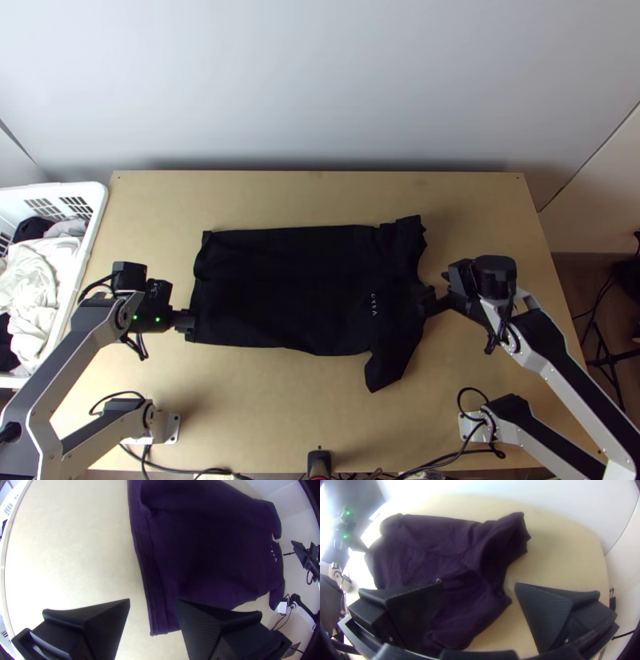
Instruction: Fold the t-shirt
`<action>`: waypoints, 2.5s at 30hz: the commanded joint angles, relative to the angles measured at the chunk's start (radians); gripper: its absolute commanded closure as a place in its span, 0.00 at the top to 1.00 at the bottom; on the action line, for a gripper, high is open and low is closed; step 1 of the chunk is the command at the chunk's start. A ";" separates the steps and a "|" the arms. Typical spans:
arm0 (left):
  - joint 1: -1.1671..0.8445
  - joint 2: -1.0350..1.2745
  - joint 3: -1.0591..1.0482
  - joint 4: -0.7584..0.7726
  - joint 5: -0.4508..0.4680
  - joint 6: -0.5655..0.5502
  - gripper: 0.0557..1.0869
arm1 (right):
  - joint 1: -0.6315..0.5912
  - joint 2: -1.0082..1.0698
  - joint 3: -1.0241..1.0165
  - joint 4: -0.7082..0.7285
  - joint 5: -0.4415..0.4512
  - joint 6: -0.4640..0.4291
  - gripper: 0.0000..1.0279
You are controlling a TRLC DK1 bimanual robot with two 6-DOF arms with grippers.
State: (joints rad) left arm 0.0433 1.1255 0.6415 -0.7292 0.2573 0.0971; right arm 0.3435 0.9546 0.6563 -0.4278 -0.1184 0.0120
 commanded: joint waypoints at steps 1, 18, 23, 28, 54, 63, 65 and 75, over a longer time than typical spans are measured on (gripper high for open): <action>-0.005 -0.001 0.004 -0.099 -0.009 0.016 0.58 | 0.045 -0.091 -0.009 -0.124 -0.009 0.009 0.96; -0.013 -0.043 -0.062 -0.010 -0.003 0.000 0.03 | 0.278 -0.103 -0.058 -0.362 -0.017 -0.083 0.96; -0.017 -0.072 -0.043 -0.009 -0.001 -0.033 0.03 | 0.376 -0.050 -0.040 -0.373 -0.017 -0.129 0.96; -0.016 -0.099 -0.025 -0.009 0.007 -0.065 0.03 | 0.431 0.006 -0.020 -0.362 -0.018 -0.135 0.96; -0.023 -0.104 -0.016 0.010 0.008 -0.091 0.03 | 0.514 0.279 -0.015 -0.276 -0.018 -0.122 0.49; -0.023 -0.104 -0.013 0.013 0.010 -0.089 0.03 | 0.473 0.271 0.026 -0.261 -0.017 -0.144 0.03; -0.023 -0.104 -0.003 0.011 0.010 -0.088 0.03 | 0.446 0.265 0.051 -0.272 -0.017 -0.147 0.03; -0.010 -0.124 0.141 -0.012 0.010 -0.089 0.03 | 0.261 0.216 0.249 -0.313 -0.017 -0.207 0.03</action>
State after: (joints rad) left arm 0.0280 1.0077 0.7055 -0.7319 0.2661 0.0078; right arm 0.7109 1.1946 0.7937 -0.7273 -0.1360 -0.1593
